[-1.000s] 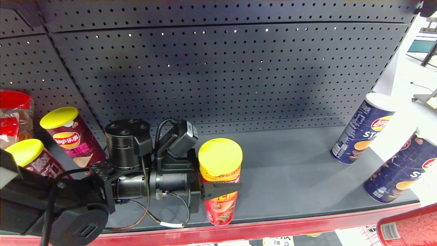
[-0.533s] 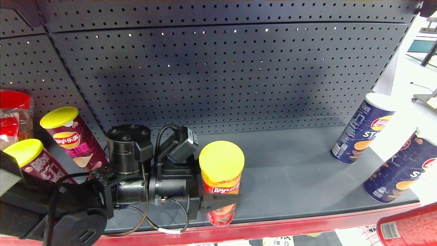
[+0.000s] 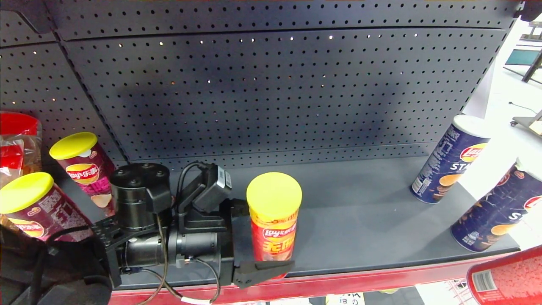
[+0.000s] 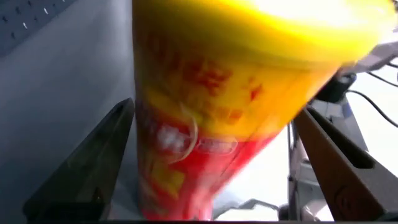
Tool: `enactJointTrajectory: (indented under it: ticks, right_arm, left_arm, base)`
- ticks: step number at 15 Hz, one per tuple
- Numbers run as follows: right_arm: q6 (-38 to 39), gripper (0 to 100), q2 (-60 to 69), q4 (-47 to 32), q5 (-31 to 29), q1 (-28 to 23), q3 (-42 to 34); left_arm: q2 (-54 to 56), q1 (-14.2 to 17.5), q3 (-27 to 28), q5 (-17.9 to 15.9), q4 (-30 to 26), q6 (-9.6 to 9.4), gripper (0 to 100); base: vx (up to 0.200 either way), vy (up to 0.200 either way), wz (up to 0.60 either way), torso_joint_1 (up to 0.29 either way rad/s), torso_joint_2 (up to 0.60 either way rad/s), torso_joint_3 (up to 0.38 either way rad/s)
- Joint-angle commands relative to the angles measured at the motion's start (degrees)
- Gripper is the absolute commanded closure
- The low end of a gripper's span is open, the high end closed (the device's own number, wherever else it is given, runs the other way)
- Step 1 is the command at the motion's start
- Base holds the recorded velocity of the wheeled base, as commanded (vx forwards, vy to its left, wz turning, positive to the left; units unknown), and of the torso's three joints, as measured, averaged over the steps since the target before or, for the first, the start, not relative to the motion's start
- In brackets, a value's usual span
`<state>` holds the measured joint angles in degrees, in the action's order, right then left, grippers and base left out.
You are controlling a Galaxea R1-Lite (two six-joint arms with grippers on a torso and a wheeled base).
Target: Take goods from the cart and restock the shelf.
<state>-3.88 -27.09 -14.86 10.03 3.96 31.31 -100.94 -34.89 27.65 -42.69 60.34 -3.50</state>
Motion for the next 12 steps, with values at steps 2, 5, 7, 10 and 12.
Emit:
enactJointTrajectory:
  ticks: [2,5,7,10,12]
  right_arm:
    - [-0.5,100,-5.0,0.1,3.2,0.1,3.2]
    - [-4.7,100,-9.1,0.1,7.0,0.2,3.6]
    - [-6.1,100,-15.2,0.1,9.8,0.1,7.2]
    - [-6.3,100,-24.5,0.6,11.8,1.0,12.1]
    - [-6.1,100,-30.7,6.9,11.4,7.5,11.8]
  left_arm:
    - [6.0,2.1,-5.6,0.5,0.0,-0.02,0]
    - [10.7,3.4,-9.8,1.2,0.0,-0.02,0]
    - [13.8,3.4,-13.2,2.5,-0.1,-0.02,0]
    - [16.9,3.4,-17.4,6.5,0.0,-0.37,0]
    - [19.4,3.4,-18.5,9.0,-0.1,-0.37,0]
  base:
    - [0.000,0.000,0.00,0.000,0.00,0.000]
    - [0.000,0.000,0.00,0.000,0.00,0.000]
    - [0.000,0.000,0.00,0.000,0.00,0.000]
    - [0.000,0.000,0.00,0.000,0.00,0.000]
    - [0.000,0.000,0.00,0.000,0.00,0.000]
